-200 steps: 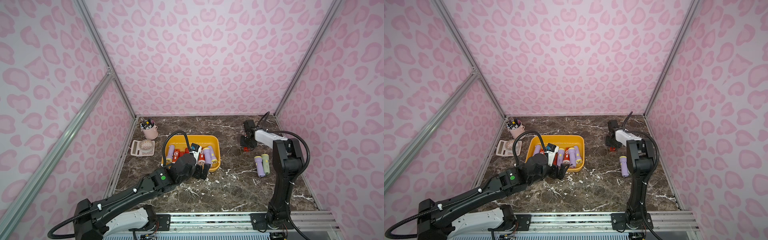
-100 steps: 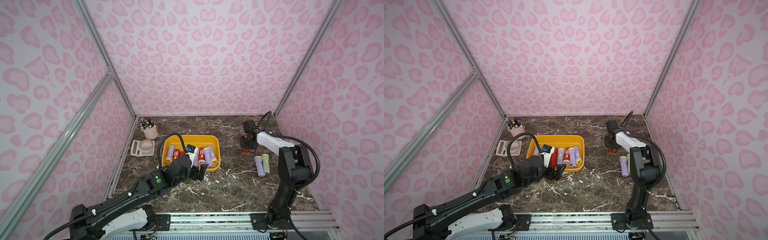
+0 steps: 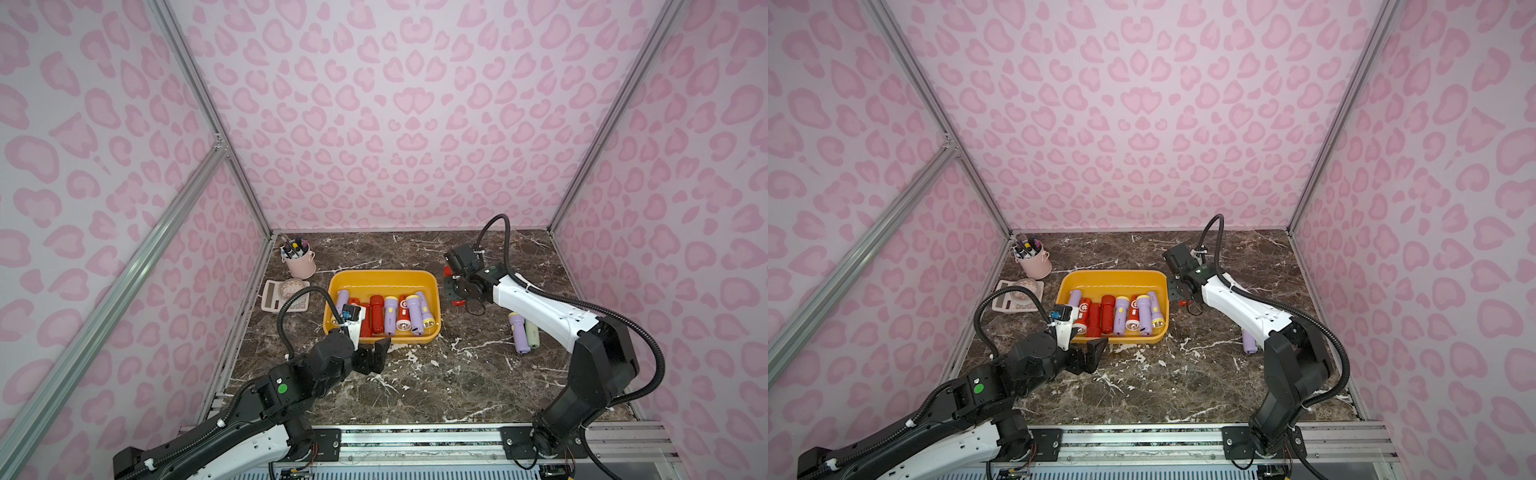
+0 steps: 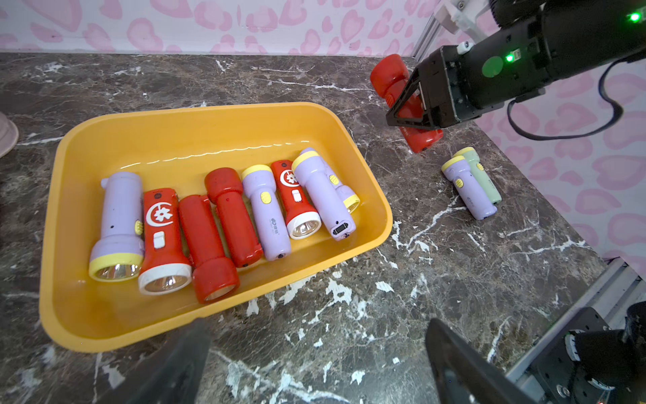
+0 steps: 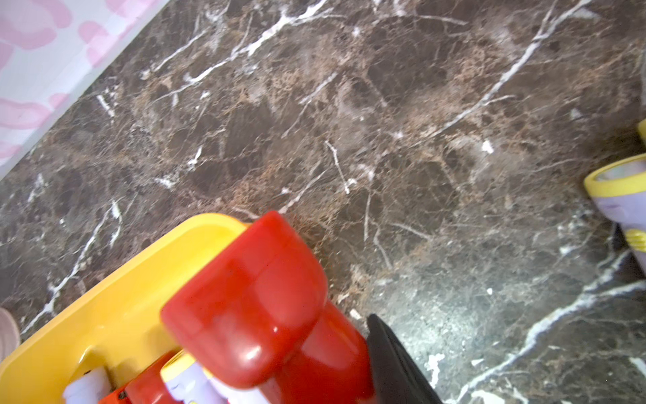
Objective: Put the flashlights into the storage boxes
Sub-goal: Place the flashlight at the storage box.
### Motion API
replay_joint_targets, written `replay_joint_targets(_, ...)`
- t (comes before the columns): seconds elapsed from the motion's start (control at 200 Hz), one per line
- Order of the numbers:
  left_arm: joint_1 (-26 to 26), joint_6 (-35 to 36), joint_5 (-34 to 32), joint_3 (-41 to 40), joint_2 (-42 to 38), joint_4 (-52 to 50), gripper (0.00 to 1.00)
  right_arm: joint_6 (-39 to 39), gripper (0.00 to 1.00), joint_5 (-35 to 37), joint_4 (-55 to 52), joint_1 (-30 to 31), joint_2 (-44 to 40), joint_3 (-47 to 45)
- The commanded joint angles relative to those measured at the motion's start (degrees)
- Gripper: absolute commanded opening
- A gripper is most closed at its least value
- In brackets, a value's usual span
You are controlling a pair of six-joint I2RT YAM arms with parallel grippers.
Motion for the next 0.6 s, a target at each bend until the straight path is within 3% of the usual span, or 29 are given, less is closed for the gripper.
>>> replay_joint_targets(0.0, 0.00, -1.33, -1.41, -1.13, -3.14, -2.39, 0.98, 2.79, 0.38, 2.12, -0.85, 2.85, 0.83, 0.36)
replay_joint_targets(0.32, -0.07, -3.10, -0.58, -2.94, -9.31, -4.39, 0.98, 6.03, 0.38, 3.13, -0.49, 8.88, 5.03, 1.21)
replay_joint_targets(0.595, -0.09, -3.04, 0.17, -2.81, -9.44, -4.23, 0.98, 7.13, 0.38, 2.45, 0.73, 9.80, 8.75, 1.55)
